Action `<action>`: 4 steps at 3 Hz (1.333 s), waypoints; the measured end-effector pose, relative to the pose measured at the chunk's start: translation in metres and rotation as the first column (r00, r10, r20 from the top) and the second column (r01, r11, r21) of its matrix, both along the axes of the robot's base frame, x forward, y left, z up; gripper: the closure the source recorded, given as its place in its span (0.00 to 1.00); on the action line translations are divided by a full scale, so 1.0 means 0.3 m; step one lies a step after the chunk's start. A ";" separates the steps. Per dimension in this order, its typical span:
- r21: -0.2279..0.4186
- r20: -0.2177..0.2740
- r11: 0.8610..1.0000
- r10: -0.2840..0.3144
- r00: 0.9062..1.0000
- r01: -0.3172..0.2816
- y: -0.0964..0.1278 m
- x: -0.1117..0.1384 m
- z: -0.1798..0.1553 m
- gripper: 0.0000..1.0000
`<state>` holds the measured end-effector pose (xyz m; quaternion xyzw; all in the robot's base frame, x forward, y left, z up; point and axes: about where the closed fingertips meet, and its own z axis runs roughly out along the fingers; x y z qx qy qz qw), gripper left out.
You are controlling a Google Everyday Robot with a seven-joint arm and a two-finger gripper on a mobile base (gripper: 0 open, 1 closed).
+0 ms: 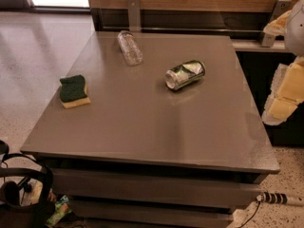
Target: Place green can upright
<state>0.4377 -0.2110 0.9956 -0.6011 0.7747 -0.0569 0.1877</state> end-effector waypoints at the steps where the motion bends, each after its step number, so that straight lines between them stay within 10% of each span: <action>1: 0.000 0.003 1.000 -0.001 1.000 0.001 0.000 0.000 0.002 0.00; 2: 0.053 0.011 0.996 -0.068 0.998 0.067 -0.022 0.041 0.011 0.00; 3: 0.199 0.007 0.954 -0.229 0.973 0.223 -0.050 0.105 0.035 0.00; 4: 0.353 -0.012 0.852 -0.409 0.913 0.386 -0.028 0.174 0.072 0.00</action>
Offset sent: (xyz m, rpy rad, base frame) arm 0.0501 -0.0292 0.0075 0.2060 -0.0248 -0.2635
